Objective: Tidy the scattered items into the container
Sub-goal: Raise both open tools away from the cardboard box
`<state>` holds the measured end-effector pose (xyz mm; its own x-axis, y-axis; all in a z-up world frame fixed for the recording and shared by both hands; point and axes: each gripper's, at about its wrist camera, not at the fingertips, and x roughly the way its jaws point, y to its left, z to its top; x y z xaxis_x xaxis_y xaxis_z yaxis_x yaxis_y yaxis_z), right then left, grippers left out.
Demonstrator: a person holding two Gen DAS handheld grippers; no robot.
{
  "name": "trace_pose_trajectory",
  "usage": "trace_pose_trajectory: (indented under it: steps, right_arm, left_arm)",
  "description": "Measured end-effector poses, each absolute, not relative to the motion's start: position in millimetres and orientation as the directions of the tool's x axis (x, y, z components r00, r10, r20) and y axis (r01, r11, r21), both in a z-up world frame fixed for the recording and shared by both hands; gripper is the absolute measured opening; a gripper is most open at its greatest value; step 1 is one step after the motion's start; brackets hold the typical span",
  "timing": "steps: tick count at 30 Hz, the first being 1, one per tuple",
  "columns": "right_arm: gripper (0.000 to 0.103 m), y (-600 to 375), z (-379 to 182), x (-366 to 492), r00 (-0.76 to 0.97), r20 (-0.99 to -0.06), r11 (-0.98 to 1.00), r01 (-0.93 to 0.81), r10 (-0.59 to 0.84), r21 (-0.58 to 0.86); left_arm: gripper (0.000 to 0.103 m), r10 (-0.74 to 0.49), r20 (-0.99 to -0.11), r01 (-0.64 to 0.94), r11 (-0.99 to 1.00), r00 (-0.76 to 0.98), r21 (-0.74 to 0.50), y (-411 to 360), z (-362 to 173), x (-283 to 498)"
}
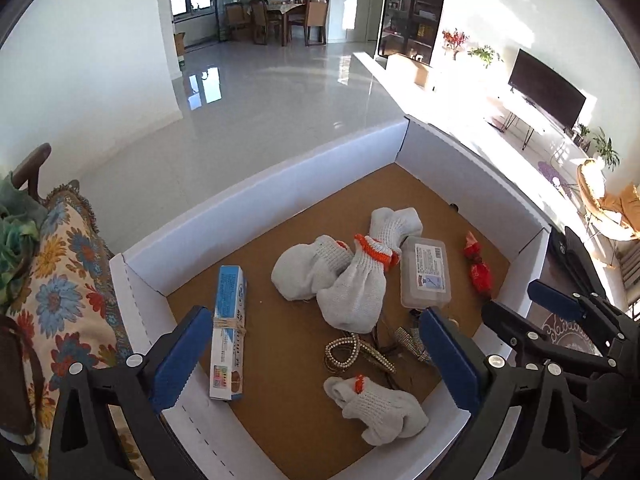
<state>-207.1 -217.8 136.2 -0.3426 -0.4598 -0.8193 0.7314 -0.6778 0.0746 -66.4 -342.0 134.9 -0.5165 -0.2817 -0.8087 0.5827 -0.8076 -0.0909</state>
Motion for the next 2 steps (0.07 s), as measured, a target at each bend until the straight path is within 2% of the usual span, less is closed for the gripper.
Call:
trace_pose_trajectory:
  steps: [2]
  right_arm:
    - [0.064,-218.9,135.3,-206.8,-0.34,-0.816,-0.678,0.73,-0.468,0.084]
  left_arm:
    - [0.103,-0.307,-0.793,0.579,-0.812,-0.526,-0.069,-338.6,137.3,-65.8]
